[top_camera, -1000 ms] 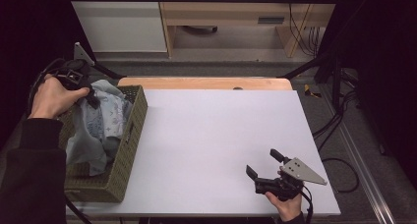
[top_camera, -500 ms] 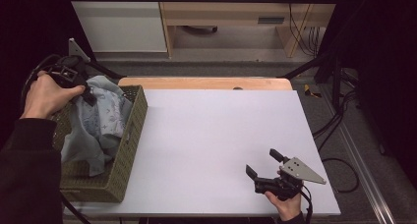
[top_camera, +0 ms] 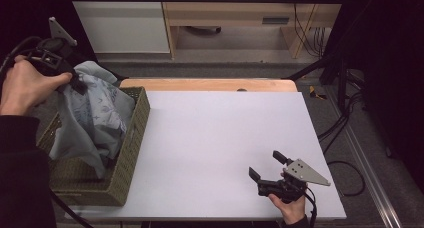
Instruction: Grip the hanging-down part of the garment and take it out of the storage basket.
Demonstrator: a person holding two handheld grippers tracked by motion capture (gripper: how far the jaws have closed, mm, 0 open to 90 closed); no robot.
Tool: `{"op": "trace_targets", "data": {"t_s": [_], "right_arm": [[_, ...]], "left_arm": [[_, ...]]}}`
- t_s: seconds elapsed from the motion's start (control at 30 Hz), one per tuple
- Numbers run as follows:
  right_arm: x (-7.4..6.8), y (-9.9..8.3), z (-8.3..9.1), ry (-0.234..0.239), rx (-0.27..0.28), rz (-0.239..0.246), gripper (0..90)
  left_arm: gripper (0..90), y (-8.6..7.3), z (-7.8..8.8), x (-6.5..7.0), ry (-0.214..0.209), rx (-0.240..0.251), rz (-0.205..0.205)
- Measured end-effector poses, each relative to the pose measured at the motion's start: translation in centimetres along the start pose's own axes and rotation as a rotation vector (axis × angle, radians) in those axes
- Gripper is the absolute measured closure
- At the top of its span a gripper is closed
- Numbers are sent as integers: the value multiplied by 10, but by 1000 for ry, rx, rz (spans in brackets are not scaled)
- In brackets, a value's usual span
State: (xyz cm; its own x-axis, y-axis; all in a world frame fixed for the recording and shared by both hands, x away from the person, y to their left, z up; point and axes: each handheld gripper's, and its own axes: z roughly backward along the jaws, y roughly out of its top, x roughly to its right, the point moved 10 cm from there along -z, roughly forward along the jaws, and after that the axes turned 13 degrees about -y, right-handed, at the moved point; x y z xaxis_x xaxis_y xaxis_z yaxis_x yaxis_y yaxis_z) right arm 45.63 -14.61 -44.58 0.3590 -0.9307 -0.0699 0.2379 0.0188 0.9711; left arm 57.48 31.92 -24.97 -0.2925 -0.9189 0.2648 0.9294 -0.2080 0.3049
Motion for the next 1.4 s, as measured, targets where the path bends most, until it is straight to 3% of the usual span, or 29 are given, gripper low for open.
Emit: {"op": "trace_targets", "data": {"t_s": [0.33,0.5,0.73,1.0,1.4], "right_arm": [[-8,4,-3,26,4,13,29],[-24,13,-11,70,15,19,31],[-57,30,-26,144,28,21,32],[-104,50,-55,229,31,39,37],[-166,62,-101,323,-6,51,50]], "left_arm": [[861,6,31,19,17,45,-27],[861,8,43,28,18,57,-35],[861,9,46,33,17,53,-42],[861,10,46,34,19,41,-38],[861,9,42,30,14,19,-29]]}}
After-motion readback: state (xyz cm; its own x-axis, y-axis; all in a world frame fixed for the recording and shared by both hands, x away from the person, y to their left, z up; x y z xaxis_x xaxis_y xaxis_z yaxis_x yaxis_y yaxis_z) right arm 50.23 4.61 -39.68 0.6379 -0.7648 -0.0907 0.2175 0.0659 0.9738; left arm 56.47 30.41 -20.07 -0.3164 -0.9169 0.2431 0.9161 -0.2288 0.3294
